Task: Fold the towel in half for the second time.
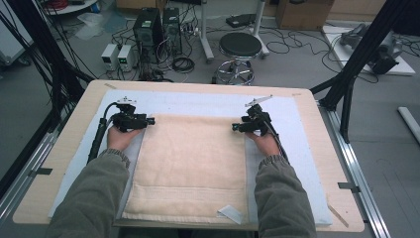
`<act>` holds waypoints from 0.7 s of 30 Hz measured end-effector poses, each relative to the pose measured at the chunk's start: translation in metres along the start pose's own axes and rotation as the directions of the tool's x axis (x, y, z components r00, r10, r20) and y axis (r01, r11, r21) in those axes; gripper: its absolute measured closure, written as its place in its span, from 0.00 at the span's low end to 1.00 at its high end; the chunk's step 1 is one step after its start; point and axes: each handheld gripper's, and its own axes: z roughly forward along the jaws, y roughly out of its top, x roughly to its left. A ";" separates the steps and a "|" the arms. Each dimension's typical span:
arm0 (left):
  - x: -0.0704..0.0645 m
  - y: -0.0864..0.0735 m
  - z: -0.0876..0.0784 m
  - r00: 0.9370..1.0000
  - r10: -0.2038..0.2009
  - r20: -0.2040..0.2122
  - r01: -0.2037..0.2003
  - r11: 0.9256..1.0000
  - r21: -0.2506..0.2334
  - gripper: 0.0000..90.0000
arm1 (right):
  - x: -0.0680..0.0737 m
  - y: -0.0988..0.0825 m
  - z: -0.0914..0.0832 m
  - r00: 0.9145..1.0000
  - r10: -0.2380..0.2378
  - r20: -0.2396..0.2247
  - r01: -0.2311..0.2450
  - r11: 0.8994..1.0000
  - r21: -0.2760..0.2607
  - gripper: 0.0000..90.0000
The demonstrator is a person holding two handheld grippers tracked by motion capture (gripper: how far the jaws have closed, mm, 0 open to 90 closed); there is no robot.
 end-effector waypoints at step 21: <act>-0.007 -0.003 0.007 1.000 -0.019 0.019 0.019 1.000 0.006 0.93 | 0.004 -0.004 -0.006 0.991 0.033 -0.129 -0.040 0.998 -0.050 0.90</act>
